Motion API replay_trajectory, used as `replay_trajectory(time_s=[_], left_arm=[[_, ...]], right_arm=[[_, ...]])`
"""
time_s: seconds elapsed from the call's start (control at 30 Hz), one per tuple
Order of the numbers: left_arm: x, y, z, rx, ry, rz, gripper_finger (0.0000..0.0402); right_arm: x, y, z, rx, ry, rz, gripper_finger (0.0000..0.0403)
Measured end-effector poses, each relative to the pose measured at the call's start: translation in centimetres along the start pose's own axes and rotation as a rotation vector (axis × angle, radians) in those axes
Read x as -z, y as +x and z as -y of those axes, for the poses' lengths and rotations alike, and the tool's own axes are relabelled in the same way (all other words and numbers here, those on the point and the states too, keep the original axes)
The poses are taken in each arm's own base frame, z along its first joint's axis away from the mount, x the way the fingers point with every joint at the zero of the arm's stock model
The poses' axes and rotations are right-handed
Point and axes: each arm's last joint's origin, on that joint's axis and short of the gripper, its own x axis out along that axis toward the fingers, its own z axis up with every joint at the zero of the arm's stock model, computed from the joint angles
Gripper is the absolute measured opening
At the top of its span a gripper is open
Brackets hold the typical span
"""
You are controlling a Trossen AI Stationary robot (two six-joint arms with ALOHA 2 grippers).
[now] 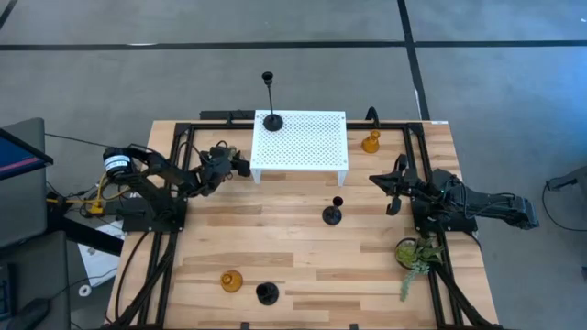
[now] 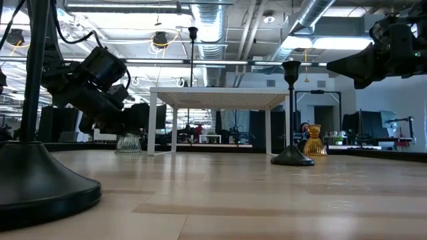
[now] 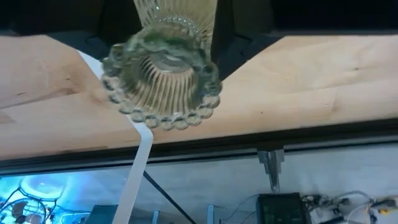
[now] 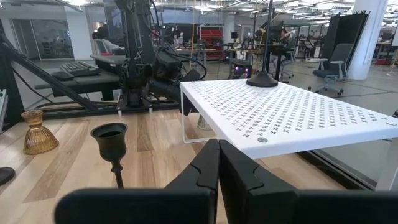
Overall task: Pick & Place candle stick holders
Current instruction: Put the transparent glass candle holder on the shelf
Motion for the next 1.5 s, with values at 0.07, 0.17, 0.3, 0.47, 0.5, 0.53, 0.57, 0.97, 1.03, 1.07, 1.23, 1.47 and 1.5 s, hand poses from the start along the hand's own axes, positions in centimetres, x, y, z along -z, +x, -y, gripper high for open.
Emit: replay_trajectory(time_s=[0.07, 0.17, 0.3, 0.47, 0.5, 0.53, 0.57, 0.97, 1.03, 1.07, 1.23, 1.47, 1.5], left_arm=[[0.0, -0.1, 0.1, 0.005, 0.027, 0.0, 0.014], [0.2, -0.3, 0.4, 0.021, 0.037, -0.004, 0.0136], [0.6, -1.0, 0.5, 0.046, 0.07, -0.015, 0.0135], [1.3, -2.1, 0.0, 0.026, 0.077, -0.006, 0.0134], [1.4, -2.4, -0.2, 0.026, 0.076, -0.006, 0.0134], [1.4, -2.6, -0.4, 0.026, 0.07, -0.004, 0.0134], [1.4, -2.9, -0.5, 0.03, 0.062, -0.001, 0.0134], [1.0, -5.3, -1.3, 0.073, 0.068, -0.035, 0.0128], [0.9, -5.6, -1.5, 0.068, 0.066, -0.041, 0.0127], [0.7, -5.7, -1.6, 0.069, 0.056, -0.039, 0.0127], [0.0, -6.2, -1.8, 0.081, 0.055, -0.017, 0.0127], [-1.1, -6.7, -1.9, 0.105, 0.011, 0.02, 0.0127], [-1.4, -6.8, -1.8, 0.111, 0.004, 0.026, 0.0127]], right_arm=[[0.0, 0.0, 0.0, 0.0, 0.0, 0.0, 0.0], [0.0, 0.0, 0.0, 0.0, 0.0, 0.0, 0.0], [0.0, 0.0, 0.0, 0.0, 0.0, 0.0, 0.0], [0.0, 0.0, 0.0, 0.0, 0.0, -0.003, 0.0], [0.0, 0.0, 0.0, 0.0, 0.0, -0.004, 0.0], [0.0, 0.0, 0.0, 0.0, 0.0, -0.004, 0.0], [0.0, 0.0, 0.0, 0.0, 0.0, -0.004, 0.0], [0.0, 0.0, 0.0, 0.0, 0.0, -0.004, 0.0], [0.0, 0.0, 0.0, 0.0, 0.001, -0.004, 0.0], [0.0, 0.0, 0.0, 0.0, 0.001, -0.004, 0.0], [0.0, 0.0, 0.0, 0.0, 0.001, -0.005, 0.0], [0.1, 0.0, 0.0, 0.0, 0.0, -0.01, 0.0], [0.1, 0.0, 0.0, 0.0, 0.0, -0.01, 0.0]])
